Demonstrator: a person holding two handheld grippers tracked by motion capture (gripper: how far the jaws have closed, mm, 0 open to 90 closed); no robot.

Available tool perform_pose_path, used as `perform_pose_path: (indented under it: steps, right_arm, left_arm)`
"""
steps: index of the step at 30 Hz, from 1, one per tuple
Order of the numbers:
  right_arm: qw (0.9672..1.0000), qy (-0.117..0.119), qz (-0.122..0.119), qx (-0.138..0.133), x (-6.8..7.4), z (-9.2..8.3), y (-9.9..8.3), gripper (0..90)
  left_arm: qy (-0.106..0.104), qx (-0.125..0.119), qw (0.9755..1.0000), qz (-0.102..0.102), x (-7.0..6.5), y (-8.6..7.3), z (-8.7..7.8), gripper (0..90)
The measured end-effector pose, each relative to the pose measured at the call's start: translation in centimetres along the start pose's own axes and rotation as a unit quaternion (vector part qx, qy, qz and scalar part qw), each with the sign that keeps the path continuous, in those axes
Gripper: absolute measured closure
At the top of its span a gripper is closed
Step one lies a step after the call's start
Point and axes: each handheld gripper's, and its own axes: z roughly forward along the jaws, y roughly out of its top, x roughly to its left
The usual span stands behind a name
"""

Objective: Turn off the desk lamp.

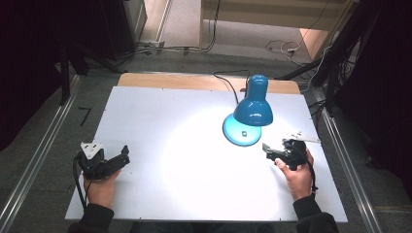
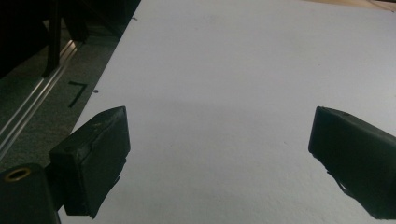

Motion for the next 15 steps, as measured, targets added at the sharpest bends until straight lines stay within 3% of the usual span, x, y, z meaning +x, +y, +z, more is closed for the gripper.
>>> perform_pose_path:
  steps: [15]
  right_arm:
    - [1.0,0.006,-0.002,-0.003,0.9,1.1,0.8,14.5]
  left_arm:
    - [-0.001,0.001,1.0,0.001,-0.1,0.0,0.1,6.1]
